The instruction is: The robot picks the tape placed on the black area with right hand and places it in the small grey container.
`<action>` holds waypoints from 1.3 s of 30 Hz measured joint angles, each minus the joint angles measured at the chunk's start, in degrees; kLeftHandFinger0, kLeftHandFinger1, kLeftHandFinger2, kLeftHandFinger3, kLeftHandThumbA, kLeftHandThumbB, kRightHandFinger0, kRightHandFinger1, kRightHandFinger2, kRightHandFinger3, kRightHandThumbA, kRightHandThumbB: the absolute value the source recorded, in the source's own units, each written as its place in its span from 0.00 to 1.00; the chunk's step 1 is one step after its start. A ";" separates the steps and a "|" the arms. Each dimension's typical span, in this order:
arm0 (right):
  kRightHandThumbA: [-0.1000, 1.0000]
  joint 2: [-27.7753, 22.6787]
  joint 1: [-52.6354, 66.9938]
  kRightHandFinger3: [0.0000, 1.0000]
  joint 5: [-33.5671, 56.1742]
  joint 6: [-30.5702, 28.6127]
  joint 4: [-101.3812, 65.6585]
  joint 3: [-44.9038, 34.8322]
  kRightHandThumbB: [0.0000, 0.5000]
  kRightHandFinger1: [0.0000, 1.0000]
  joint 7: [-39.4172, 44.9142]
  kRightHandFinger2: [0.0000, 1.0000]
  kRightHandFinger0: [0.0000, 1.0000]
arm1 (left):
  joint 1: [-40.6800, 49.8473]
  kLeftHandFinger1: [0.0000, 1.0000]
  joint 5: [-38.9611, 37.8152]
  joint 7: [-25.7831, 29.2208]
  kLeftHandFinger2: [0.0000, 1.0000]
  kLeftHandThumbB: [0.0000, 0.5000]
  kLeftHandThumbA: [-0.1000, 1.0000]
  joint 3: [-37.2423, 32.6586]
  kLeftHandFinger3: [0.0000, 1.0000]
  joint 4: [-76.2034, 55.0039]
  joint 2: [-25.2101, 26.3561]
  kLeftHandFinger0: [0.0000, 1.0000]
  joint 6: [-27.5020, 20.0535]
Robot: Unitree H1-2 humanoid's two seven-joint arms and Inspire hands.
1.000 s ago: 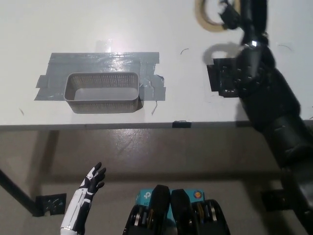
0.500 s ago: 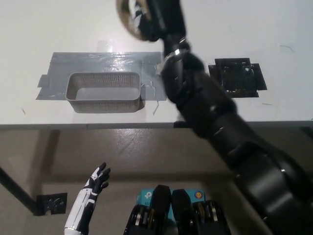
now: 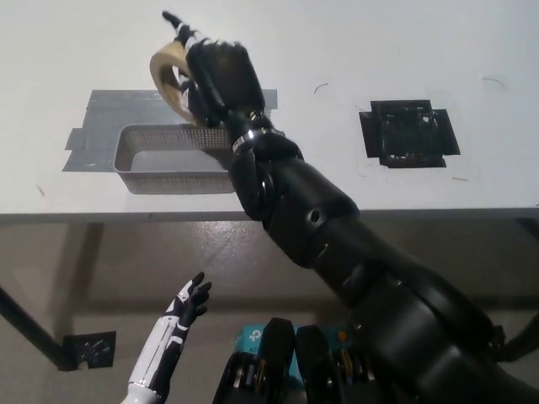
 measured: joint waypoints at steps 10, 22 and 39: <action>0.00 -0.01 0.80 0.67 -1.26 0.00 1.83 3.74 0.38 0.27 -0.13 0.77 0.00 | -1.15 0.98 0.60 -0.13 1.00 0.21 0.99 -0.72 1.00 -0.75 0.09 0.99 0.92; 0.69 -0.90 3.86 1.00 -3.23 0.14 2.27 8.84 0.85 1.00 4.84 1.00 1.00 | -2.04 0.95 0.63 -0.14 0.99 0.20 0.97 -0.76 1.00 -1.01 0.15 0.91 2.15; 0.91 -5.37 4.00 1.00 0.15 0.42 -4.31 3.23 1.00 1.00 24.05 1.00 1.00 | -2.28 0.90 0.63 -0.13 0.91 0.21 0.98 -0.75 1.00 -0.78 0.55 0.84 2.60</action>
